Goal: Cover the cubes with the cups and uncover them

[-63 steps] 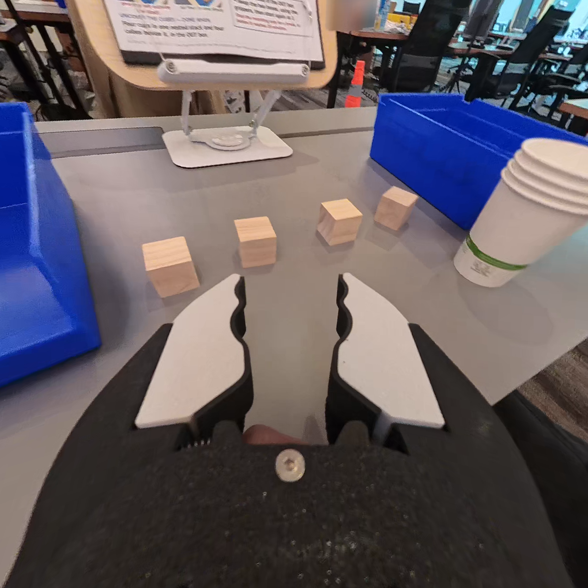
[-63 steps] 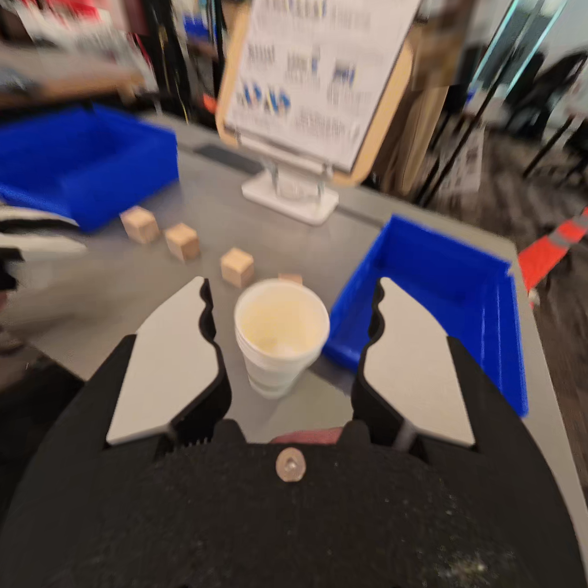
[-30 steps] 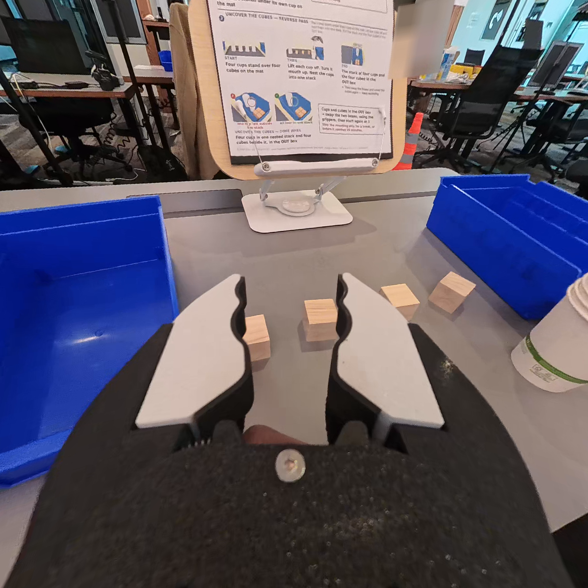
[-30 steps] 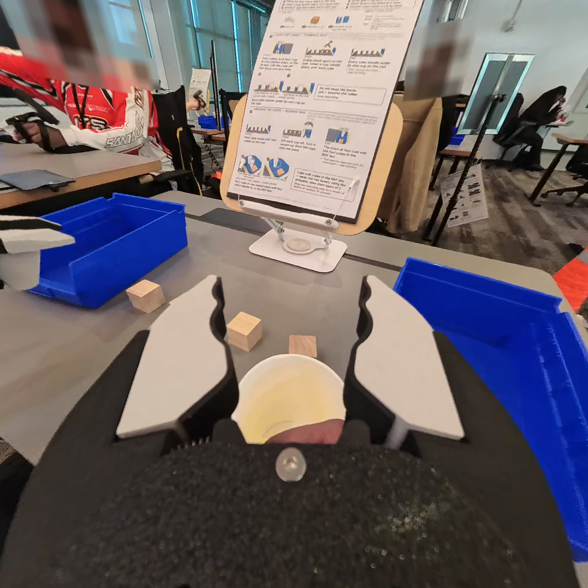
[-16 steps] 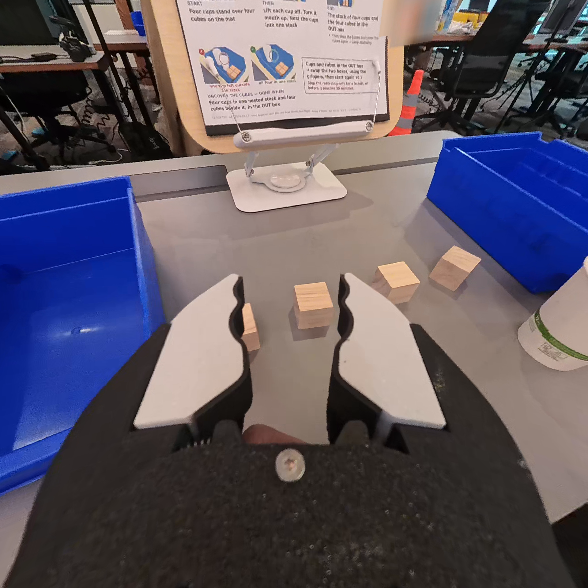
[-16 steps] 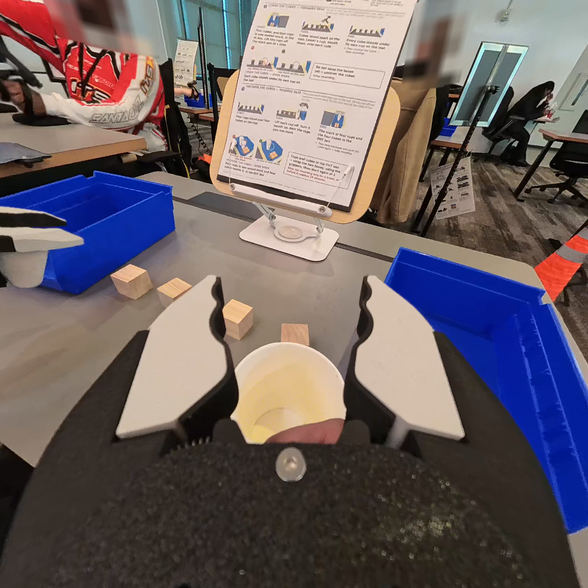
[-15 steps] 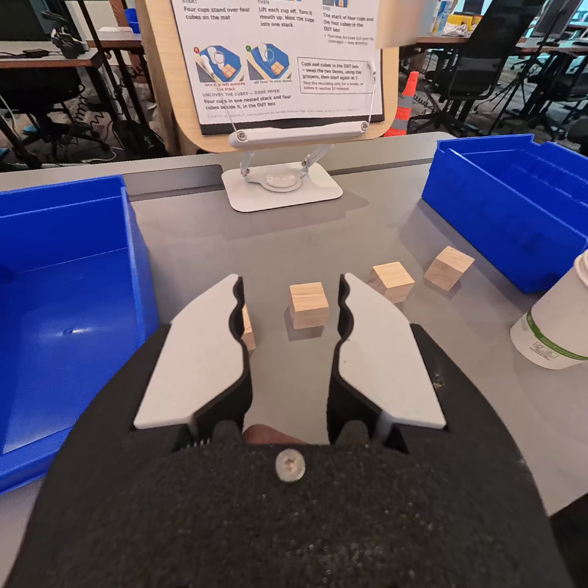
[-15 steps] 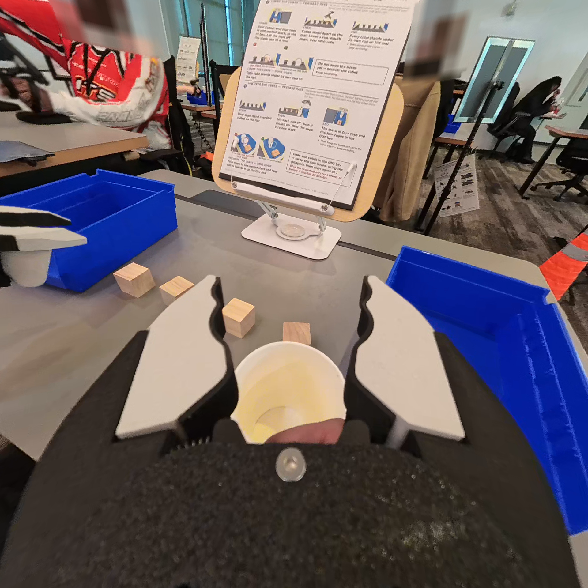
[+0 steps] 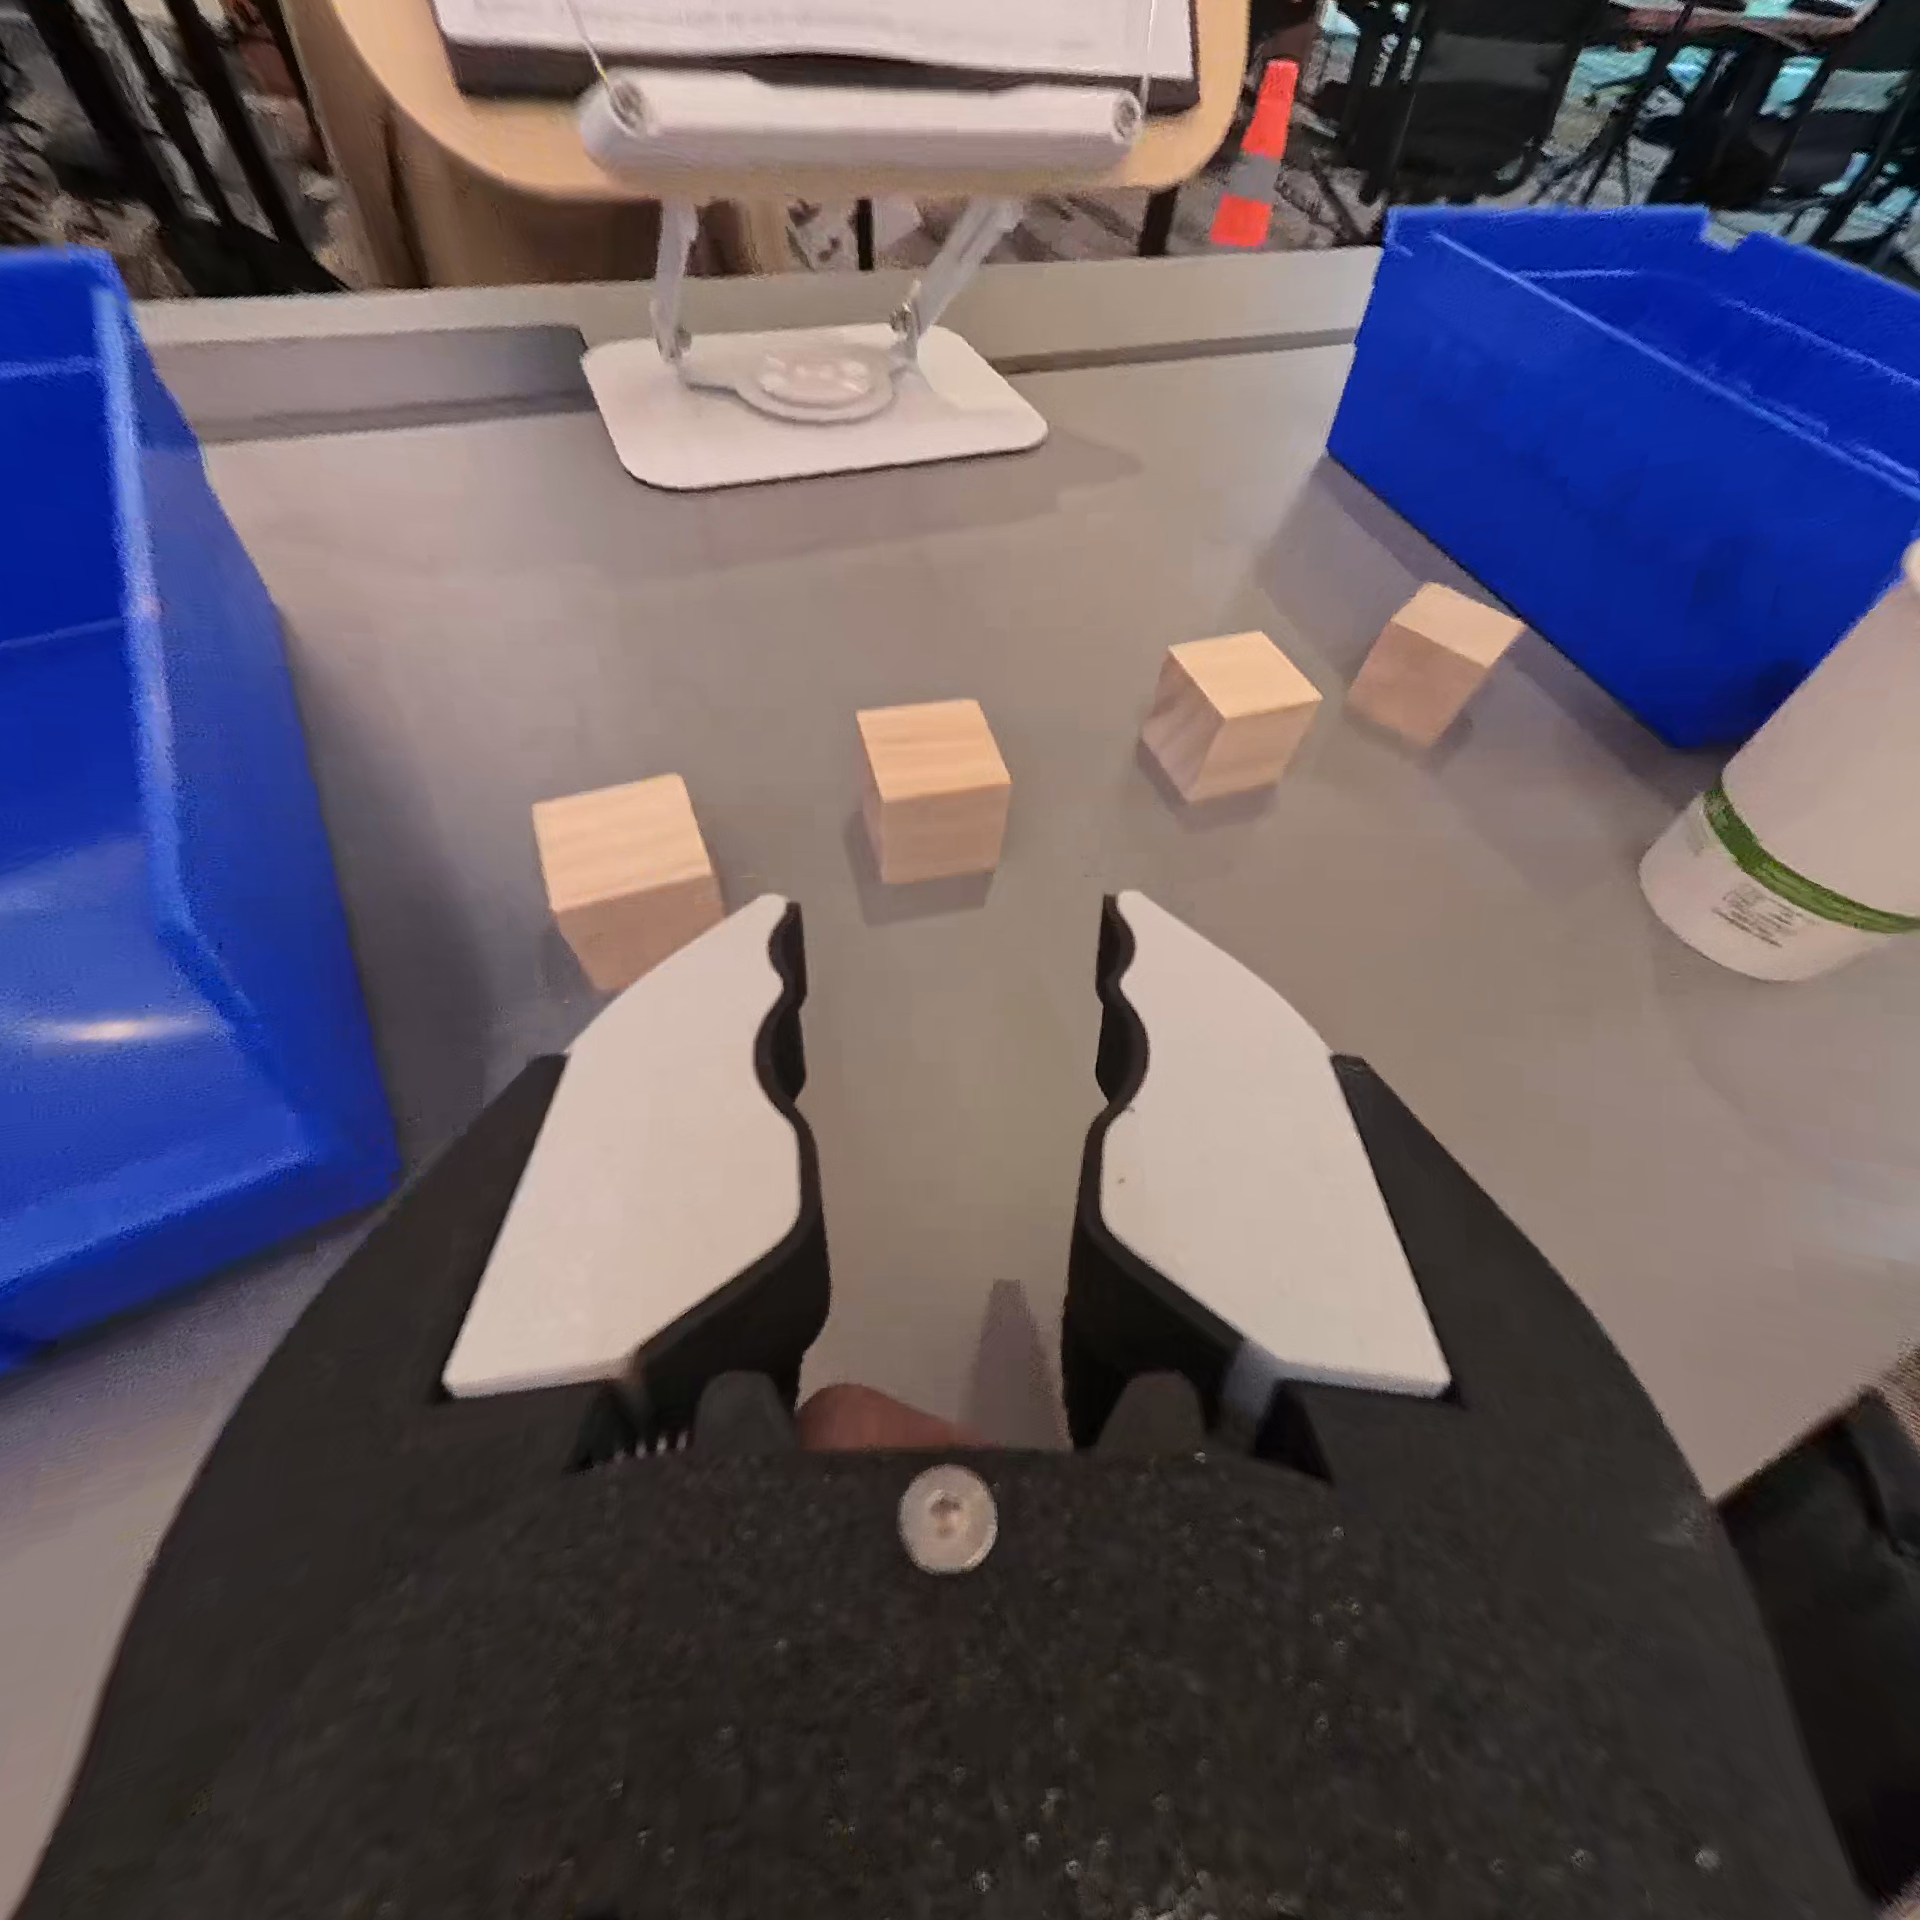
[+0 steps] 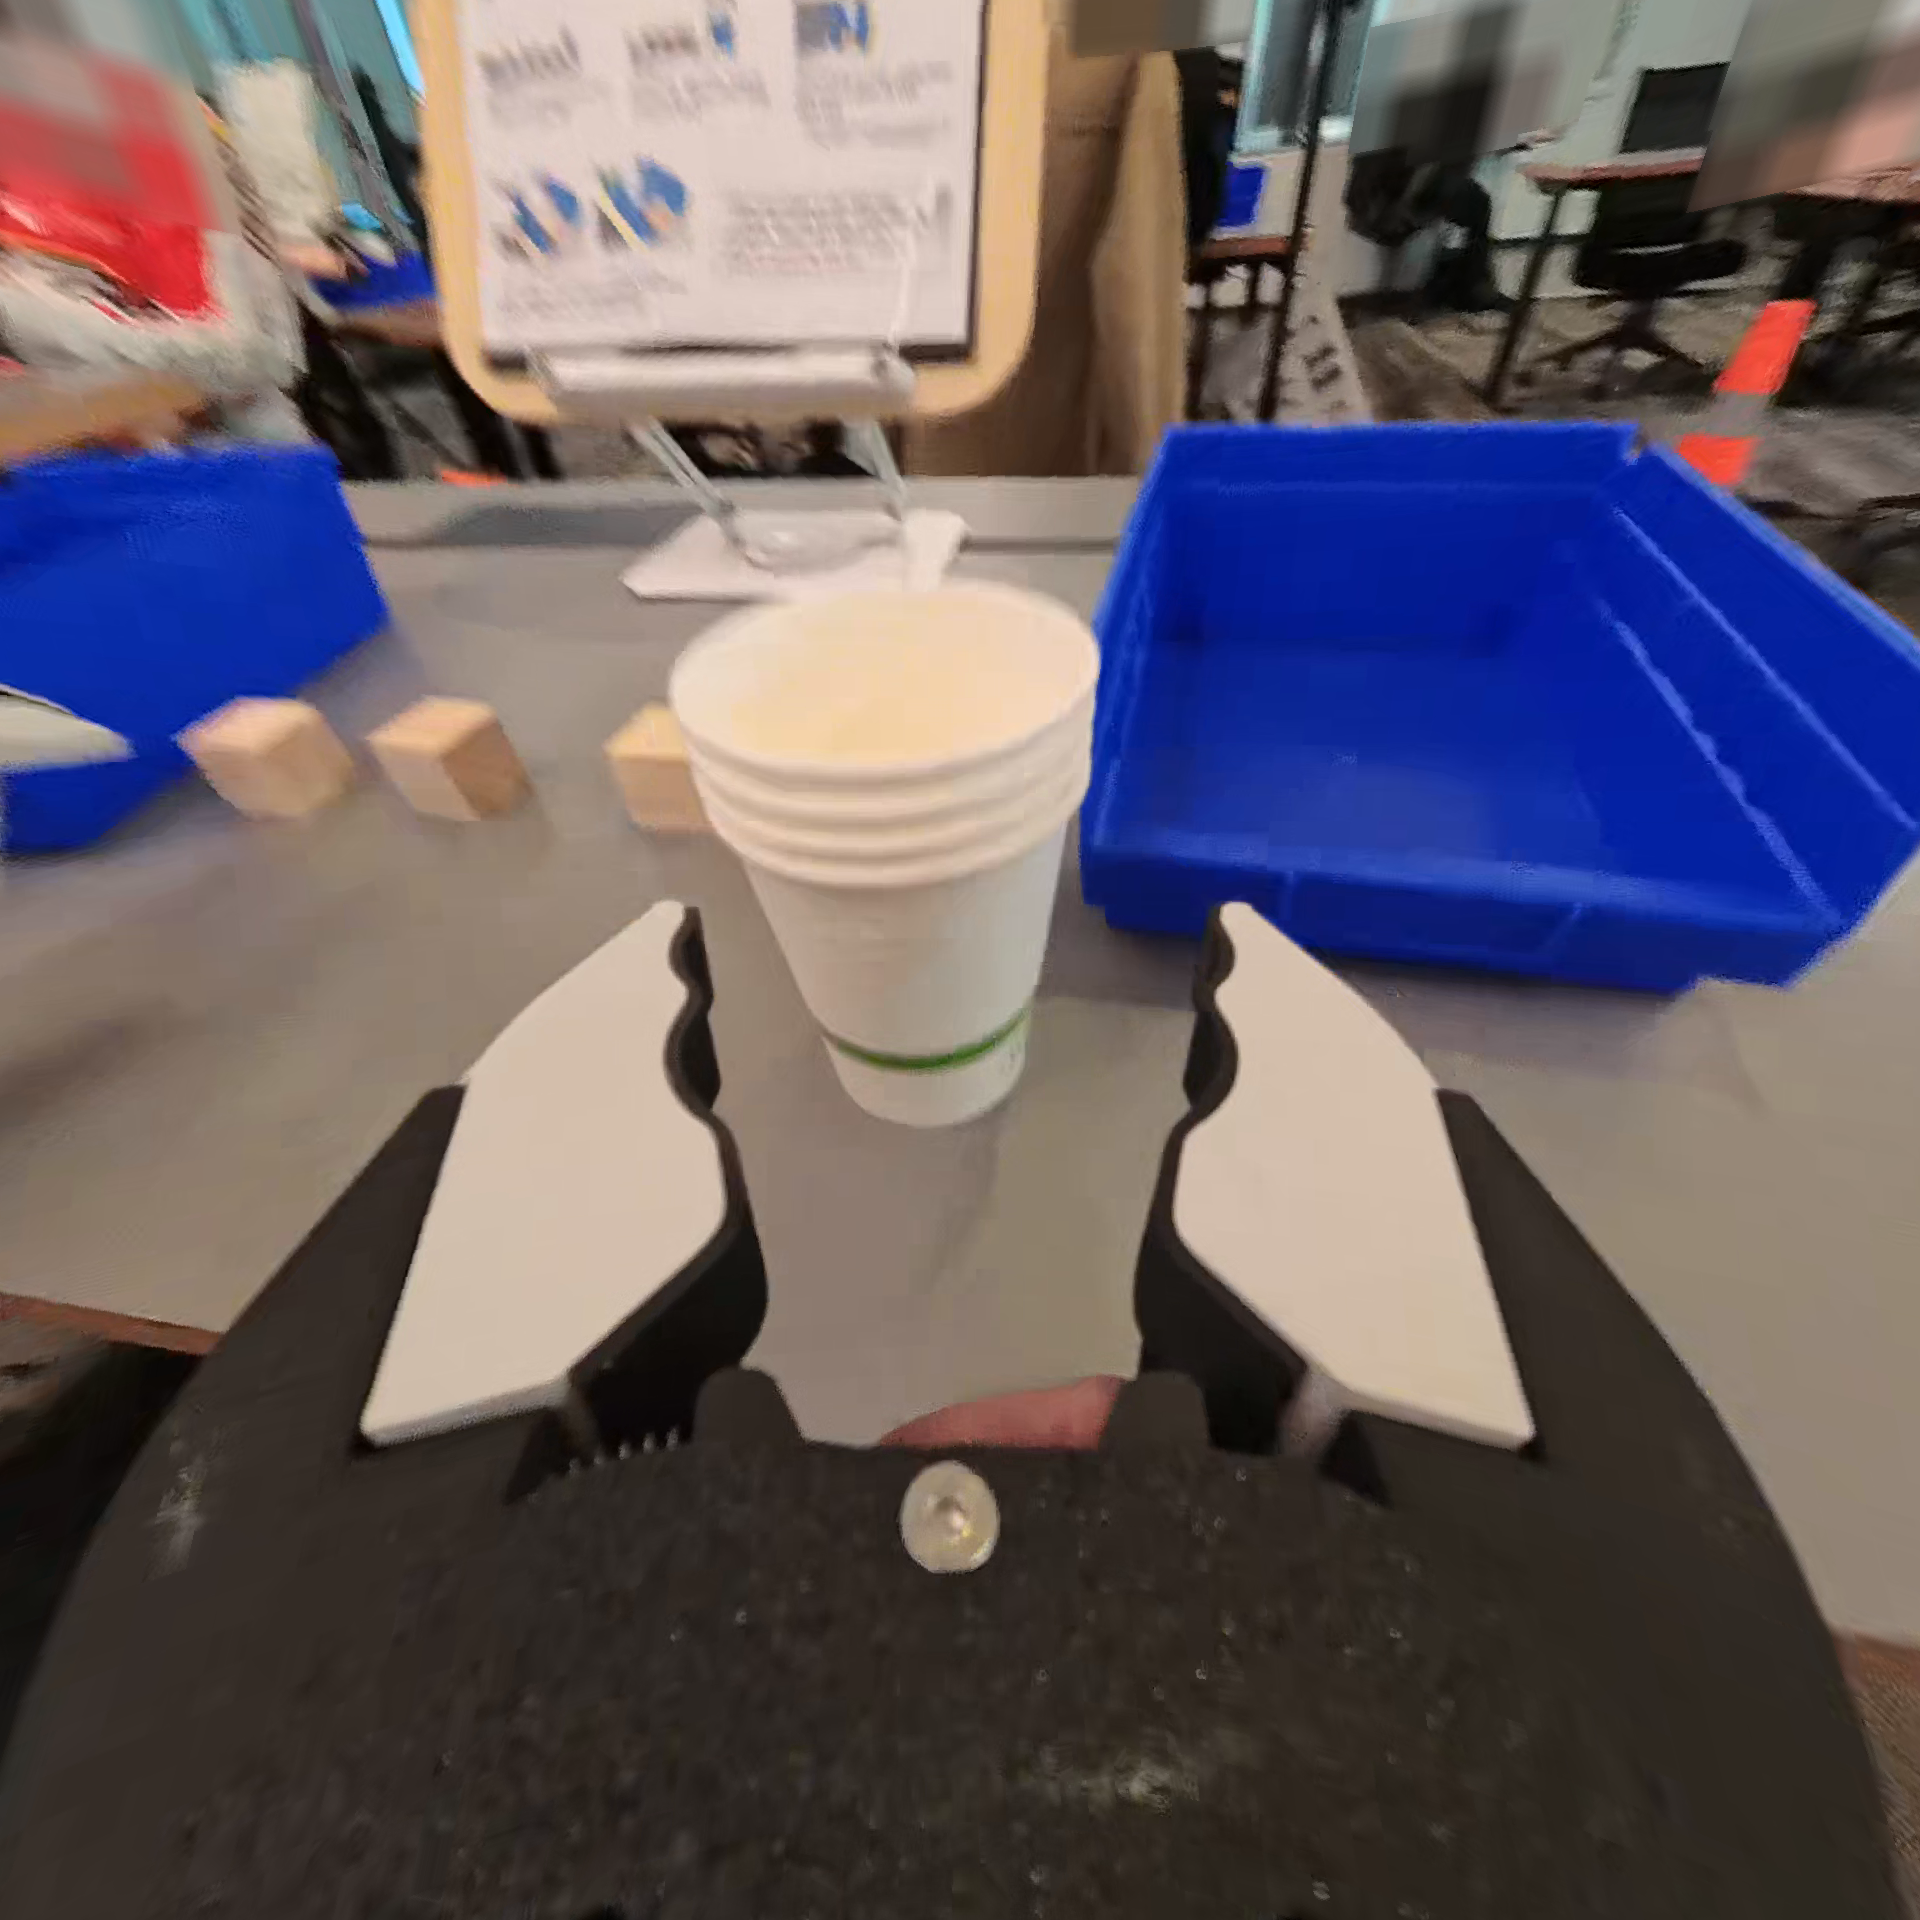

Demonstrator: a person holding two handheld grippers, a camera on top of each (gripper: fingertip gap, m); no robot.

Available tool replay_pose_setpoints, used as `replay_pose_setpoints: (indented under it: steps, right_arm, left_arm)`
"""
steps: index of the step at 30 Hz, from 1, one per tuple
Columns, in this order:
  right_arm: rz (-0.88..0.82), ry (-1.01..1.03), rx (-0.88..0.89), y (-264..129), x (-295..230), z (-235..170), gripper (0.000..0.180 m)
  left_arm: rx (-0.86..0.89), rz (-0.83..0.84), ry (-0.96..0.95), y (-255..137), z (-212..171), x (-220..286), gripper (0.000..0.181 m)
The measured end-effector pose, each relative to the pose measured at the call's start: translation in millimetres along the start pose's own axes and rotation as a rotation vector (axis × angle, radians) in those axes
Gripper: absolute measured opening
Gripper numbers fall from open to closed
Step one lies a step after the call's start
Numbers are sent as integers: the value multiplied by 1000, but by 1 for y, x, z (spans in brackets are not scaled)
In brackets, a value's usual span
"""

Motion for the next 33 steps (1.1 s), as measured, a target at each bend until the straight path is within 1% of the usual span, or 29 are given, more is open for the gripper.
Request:
replay_pose_setpoints:
  steps: [1,3,6,10,12,13,15,17,21,24,27,29,31,33]
  right_arm:
    - [-39,-29,-38,5,-4,-12,89]
    - [-61,-34,-138,21,-15,-30,91]
    - [-82,-32,-205,47,-22,-41,92]
    - [-76,-9,-237,72,-27,-38,95]
    - [-85,-18,-257,80,-28,-36,95]
    - [-96,-20,-259,83,-28,-36,92]
    - [-98,-24,-275,84,-27,-35,89]
    - [-91,-1,-251,79,-24,-34,88]
    - [-87,1,-183,44,-9,-32,89]
    - [-131,-9,-95,17,17,-6,89]
    - [-192,-18,9,18,50,43,89]
    - [-207,-43,43,38,68,75,89]
    - [-186,-82,88,72,80,102,89]
    - [-179,-89,120,111,90,120,89]
  left_arm:
    - [-9,-18,-12,0,-1,2,55]
    - [6,-43,-16,-4,3,8,55]
    - [20,-44,29,-8,8,15,55]
    - [27,-28,79,-11,10,19,55]
    - [23,-33,83,-11,9,22,55]
    - [20,-35,85,-10,8,23,55]
    - [14,-41,88,-9,6,25,55]
    - [5,-38,96,-7,4,25,54]
    - [-4,-30,89,-6,1,21,54]
    - [-9,-20,79,-6,-1,16,54]
    - [-13,-22,60,-5,-2,14,54]
    - [-13,-28,52,-3,-2,14,54]
    - [-17,-30,53,-2,-2,15,54]
    - [-18,-27,60,-1,-2,16,54]
Point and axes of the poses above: each gripper's, where its closed fingertips meet, y out along the fingers, z out of its top, x = y × z across the jaws, the point moved 5 cm from there along -y, back along the fingers, and after that the axes turned 10 degrees about -z, right-handed, at the moved point
